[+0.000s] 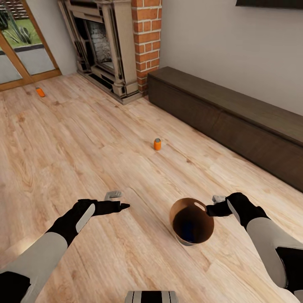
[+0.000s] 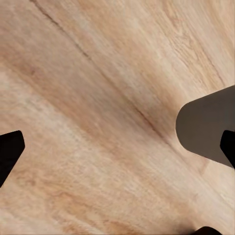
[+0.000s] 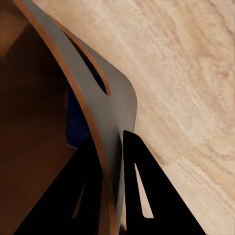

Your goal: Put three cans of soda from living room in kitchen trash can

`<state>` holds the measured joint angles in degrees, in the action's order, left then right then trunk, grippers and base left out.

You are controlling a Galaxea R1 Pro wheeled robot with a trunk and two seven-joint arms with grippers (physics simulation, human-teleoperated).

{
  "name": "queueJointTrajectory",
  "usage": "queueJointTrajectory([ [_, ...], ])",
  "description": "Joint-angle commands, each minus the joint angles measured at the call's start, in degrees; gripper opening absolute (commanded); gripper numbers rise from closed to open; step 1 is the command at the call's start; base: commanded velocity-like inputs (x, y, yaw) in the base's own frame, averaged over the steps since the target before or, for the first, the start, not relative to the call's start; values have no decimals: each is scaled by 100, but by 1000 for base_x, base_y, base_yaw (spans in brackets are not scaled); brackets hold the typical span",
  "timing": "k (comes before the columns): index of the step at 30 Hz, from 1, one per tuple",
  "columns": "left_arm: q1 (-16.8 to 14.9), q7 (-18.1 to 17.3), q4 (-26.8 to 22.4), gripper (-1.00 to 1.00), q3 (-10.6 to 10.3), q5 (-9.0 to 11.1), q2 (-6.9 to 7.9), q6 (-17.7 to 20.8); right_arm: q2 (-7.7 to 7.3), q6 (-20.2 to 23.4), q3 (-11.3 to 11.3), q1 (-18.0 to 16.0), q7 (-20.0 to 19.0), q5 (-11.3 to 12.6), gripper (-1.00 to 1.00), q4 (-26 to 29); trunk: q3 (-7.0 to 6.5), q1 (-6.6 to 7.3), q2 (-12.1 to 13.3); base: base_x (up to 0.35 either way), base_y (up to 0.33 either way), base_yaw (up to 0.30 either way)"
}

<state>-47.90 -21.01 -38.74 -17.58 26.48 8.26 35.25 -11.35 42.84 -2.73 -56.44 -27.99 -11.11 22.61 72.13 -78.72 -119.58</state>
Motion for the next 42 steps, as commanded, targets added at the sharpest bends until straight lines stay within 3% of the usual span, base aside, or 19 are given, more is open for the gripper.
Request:
queueJointTrajectory([
  [1, 0, 0, 2, 100, 0, 1, 0, 0, 4, 20, -16, -2, -30, 51, -100, -2, 0, 0, 0, 300, 168, -153],
  [31, 0, 0, 7, 100, -9, 4, -3, -1, -70, 192, -42, 1, -40, 58, -100, 286, 0, 0, 0, 302, 163, -243],
  [42, 0, 8, 11, 100, 0, -2, 69, -65, -270, 206, -34, 1, -391, 50, -100, 289, 0, 0, 0, 305, 152, -248],
])
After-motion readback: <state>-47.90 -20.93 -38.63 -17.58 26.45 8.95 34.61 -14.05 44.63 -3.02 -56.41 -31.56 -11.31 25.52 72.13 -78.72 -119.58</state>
